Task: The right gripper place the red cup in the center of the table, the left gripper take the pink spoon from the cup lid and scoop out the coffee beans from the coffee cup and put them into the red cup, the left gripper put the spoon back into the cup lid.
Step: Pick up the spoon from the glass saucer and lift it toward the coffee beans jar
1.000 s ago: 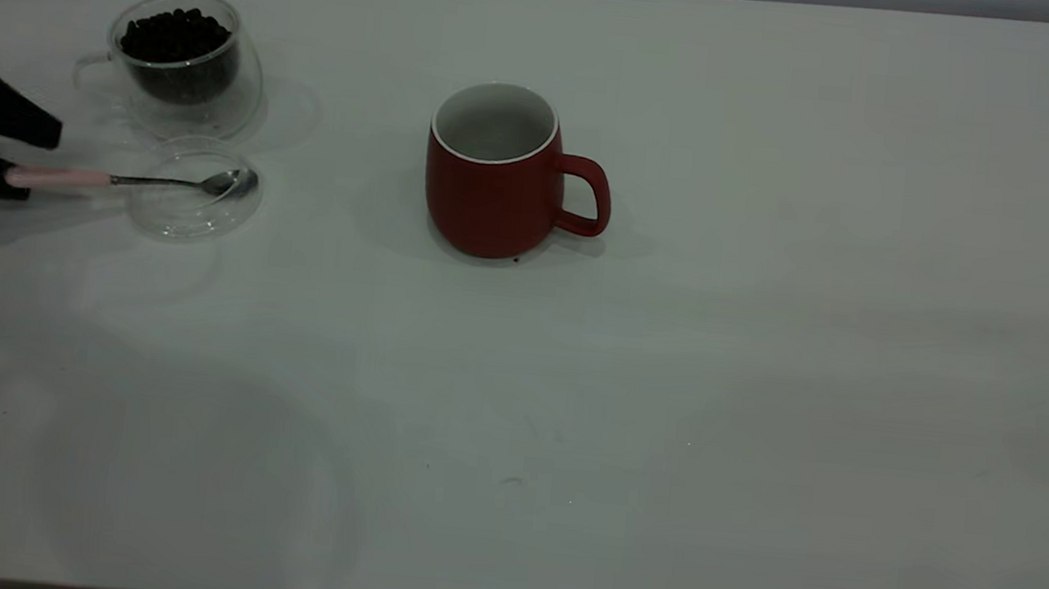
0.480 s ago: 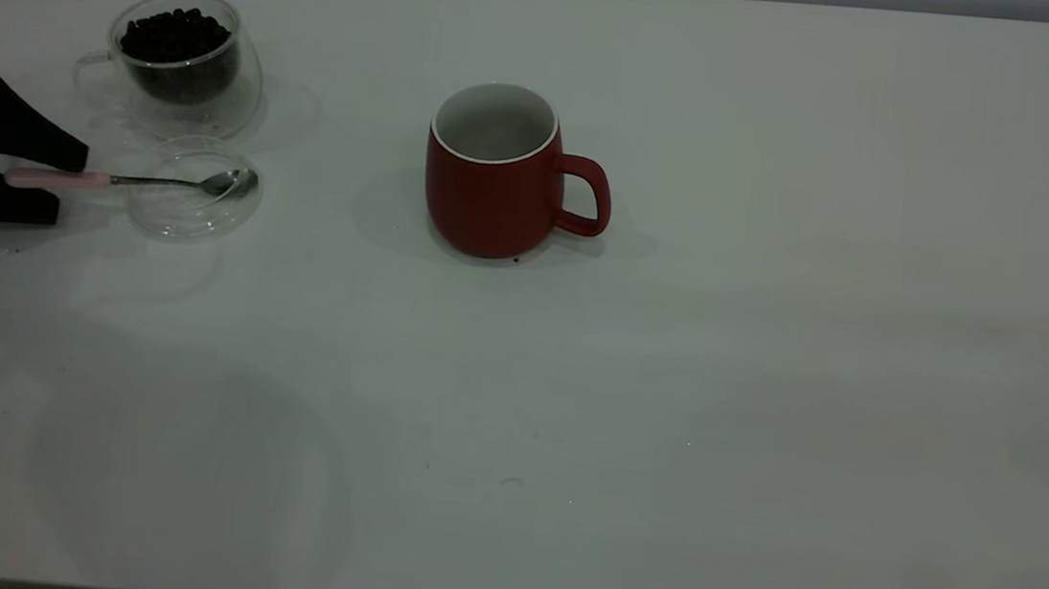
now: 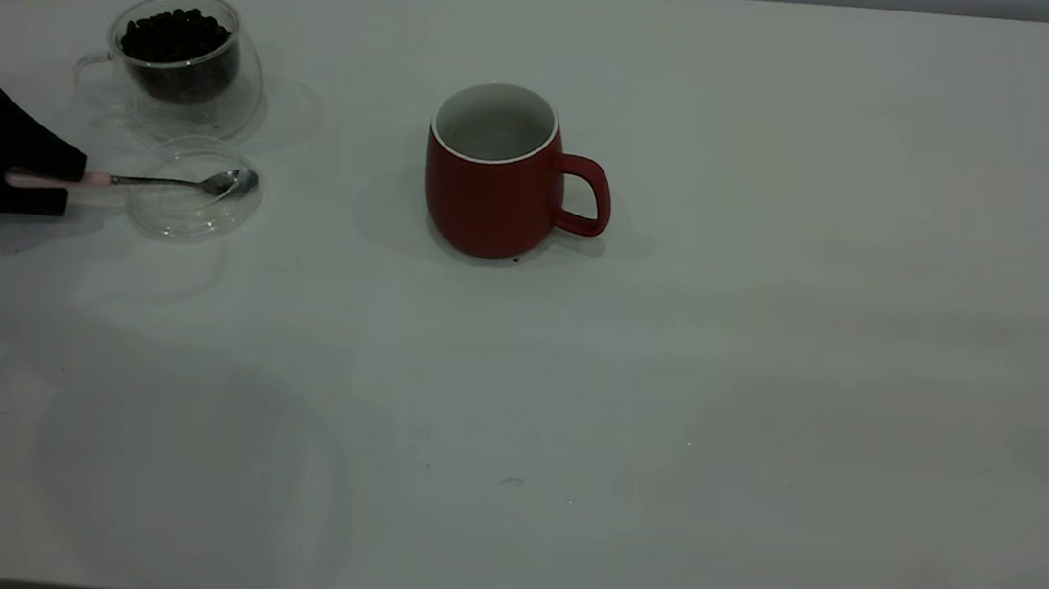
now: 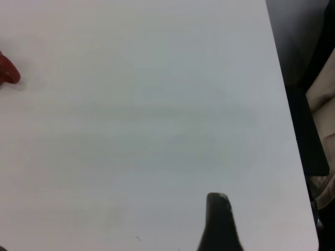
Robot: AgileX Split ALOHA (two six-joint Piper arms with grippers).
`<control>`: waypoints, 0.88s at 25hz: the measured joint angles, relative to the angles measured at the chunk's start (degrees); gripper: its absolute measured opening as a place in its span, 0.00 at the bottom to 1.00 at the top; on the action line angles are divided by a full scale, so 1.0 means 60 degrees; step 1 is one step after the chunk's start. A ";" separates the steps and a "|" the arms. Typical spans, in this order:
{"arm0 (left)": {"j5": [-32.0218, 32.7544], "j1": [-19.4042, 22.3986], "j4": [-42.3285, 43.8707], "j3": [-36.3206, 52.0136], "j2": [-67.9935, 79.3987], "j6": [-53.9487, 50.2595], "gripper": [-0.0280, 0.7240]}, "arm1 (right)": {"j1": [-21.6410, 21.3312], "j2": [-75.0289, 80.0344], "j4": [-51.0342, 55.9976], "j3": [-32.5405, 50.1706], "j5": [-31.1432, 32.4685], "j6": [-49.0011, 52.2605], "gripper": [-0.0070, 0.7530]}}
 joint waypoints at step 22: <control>0.1054 0.0779 -0.0022 0.0000 0.0000 -0.0022 0.20 | 0.0000 0.0000 0.0000 0.0000 0.0000 0.0000 0.77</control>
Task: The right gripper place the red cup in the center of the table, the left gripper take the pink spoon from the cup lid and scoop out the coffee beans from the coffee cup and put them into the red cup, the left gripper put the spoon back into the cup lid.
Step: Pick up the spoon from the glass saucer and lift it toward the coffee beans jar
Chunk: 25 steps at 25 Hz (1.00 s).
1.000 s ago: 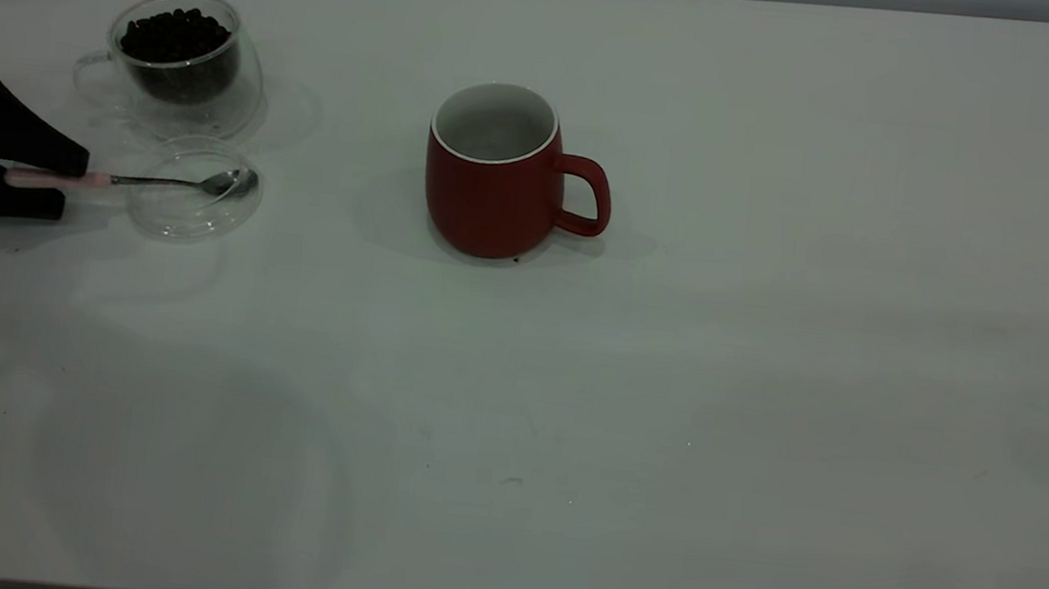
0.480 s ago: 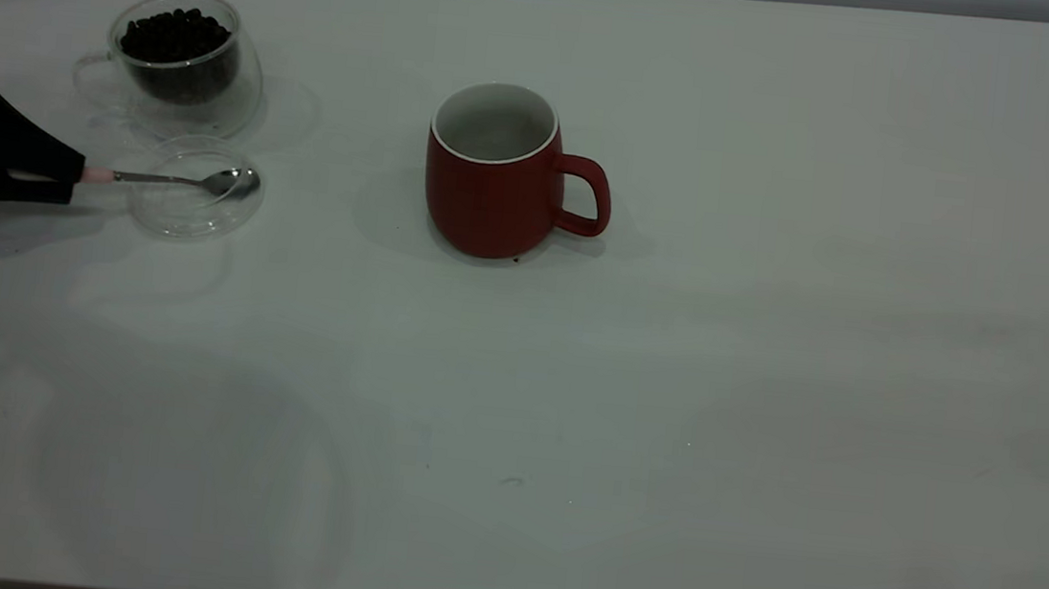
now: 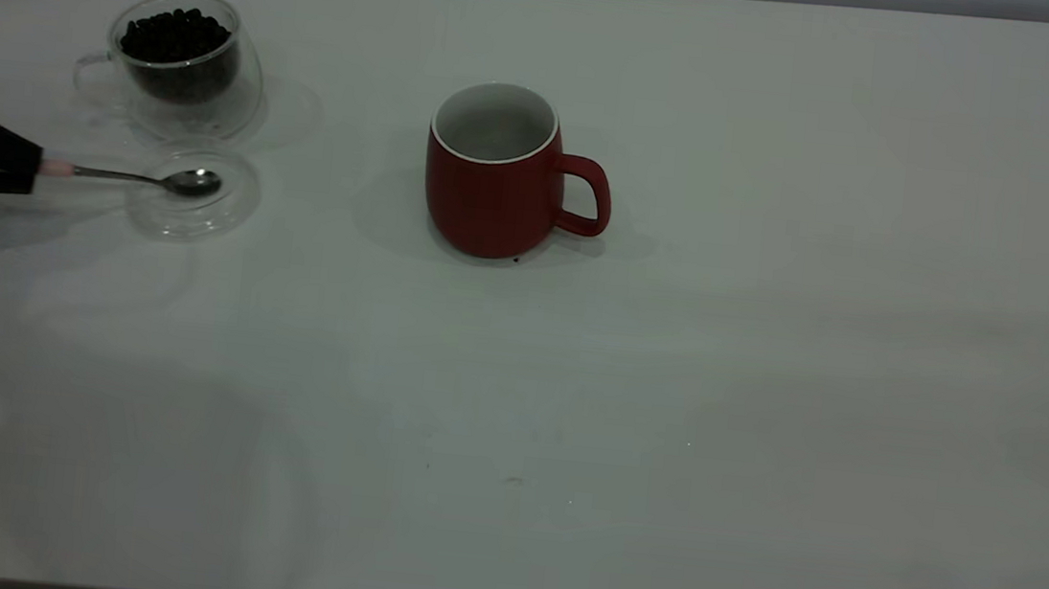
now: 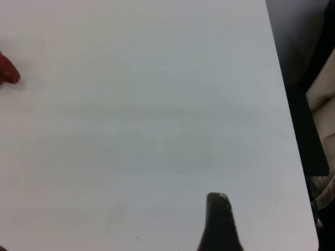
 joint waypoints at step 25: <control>0.0928 0.0048 -0.0762 -0.0010 -0.0989 0.0453 0.20 | 0.0000 0.0000 0.0000 0.0000 0.0003 0.0000 0.77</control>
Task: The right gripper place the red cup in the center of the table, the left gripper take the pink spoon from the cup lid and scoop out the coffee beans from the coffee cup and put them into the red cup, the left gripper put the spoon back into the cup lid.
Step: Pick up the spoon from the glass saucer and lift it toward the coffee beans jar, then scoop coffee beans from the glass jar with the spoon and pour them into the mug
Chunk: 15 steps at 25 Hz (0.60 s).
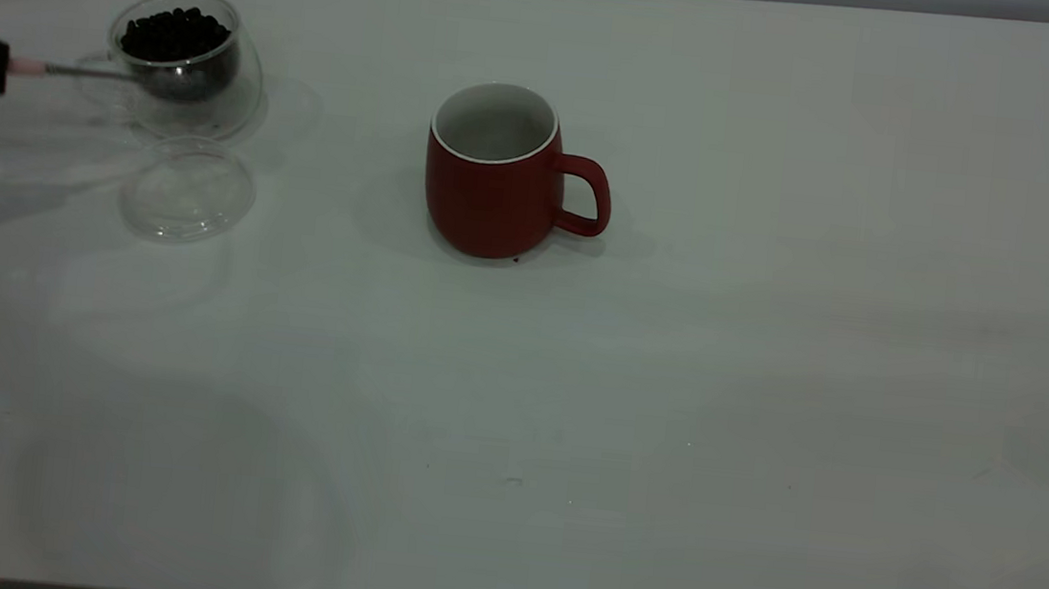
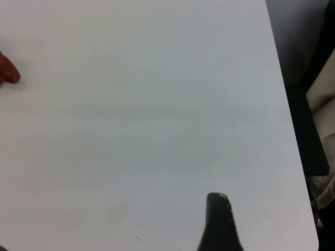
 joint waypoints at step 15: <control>0.0041 -0.0236 -0.0971 -0.0901 -0.0308 0.0098 0.20 | 0.0000 0.0000 0.0000 0.0000 0.0000 0.0000 0.77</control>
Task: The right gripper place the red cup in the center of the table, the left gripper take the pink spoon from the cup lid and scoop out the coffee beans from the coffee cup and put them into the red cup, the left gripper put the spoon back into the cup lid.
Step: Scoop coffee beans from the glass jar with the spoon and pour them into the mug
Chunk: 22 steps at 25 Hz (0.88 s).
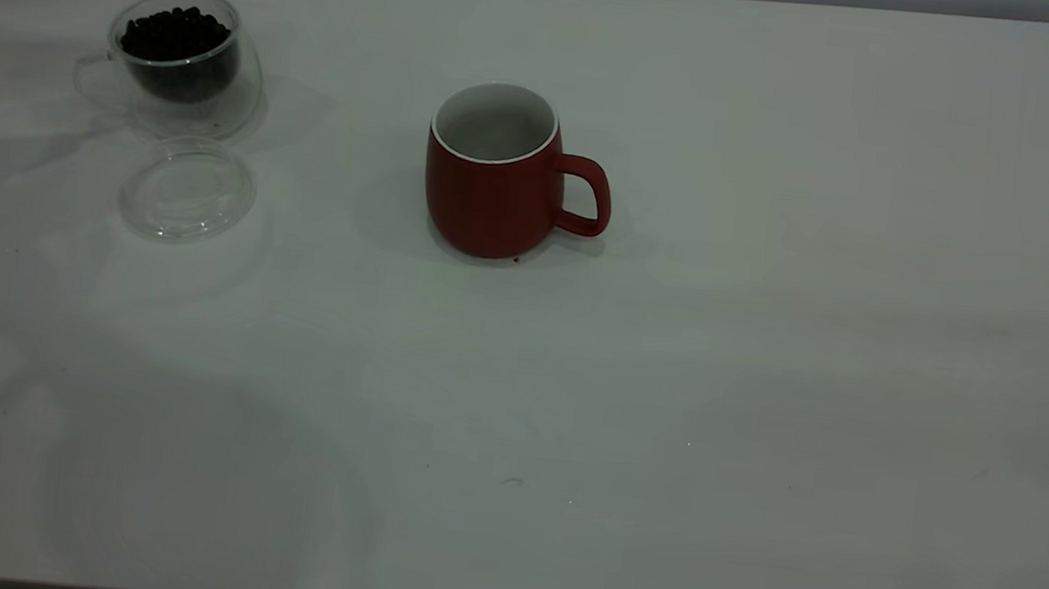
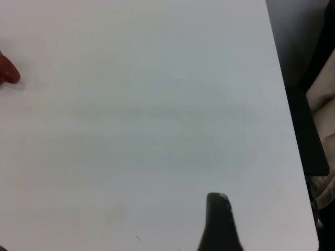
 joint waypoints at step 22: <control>-0.1579 0.0008 0.0702 -0.0037 0.0000 0.2245 0.20 | 0.0000 0.0000 0.0000 0.0000 0.0008 0.0000 0.77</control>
